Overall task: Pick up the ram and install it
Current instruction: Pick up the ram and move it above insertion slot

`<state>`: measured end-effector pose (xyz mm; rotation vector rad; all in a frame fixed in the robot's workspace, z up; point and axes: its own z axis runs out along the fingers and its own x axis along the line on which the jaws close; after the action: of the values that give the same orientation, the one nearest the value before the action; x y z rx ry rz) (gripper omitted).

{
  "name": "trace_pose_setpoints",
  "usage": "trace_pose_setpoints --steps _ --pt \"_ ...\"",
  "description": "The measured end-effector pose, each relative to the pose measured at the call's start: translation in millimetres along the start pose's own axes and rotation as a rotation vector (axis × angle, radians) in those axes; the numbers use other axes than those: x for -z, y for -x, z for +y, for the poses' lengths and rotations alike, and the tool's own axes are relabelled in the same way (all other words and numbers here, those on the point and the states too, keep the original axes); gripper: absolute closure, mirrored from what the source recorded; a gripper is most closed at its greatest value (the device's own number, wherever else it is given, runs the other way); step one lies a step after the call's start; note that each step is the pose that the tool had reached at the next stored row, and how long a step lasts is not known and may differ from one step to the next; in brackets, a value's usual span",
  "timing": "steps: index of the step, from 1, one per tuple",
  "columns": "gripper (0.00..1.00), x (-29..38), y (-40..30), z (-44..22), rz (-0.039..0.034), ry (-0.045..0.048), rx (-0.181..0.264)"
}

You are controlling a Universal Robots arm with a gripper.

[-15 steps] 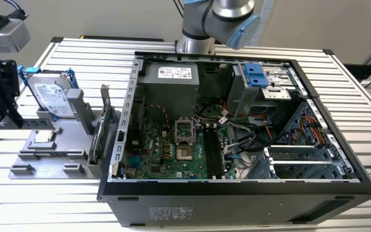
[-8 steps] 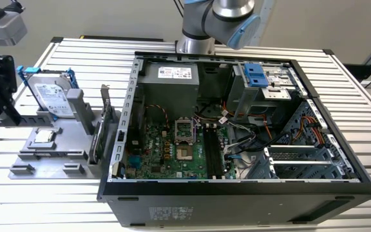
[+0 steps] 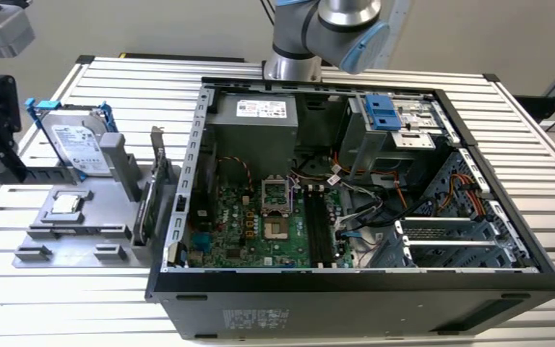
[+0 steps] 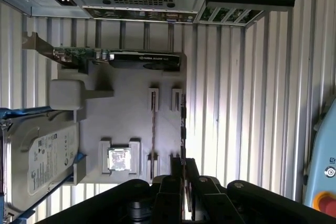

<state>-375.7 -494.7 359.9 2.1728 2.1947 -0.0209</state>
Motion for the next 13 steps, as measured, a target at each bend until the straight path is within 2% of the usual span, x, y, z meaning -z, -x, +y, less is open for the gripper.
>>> trace_pose_setpoints --steps 13 --pt "1.00 11.1 0.5 0.3 0.0000 0.0000 0.000"
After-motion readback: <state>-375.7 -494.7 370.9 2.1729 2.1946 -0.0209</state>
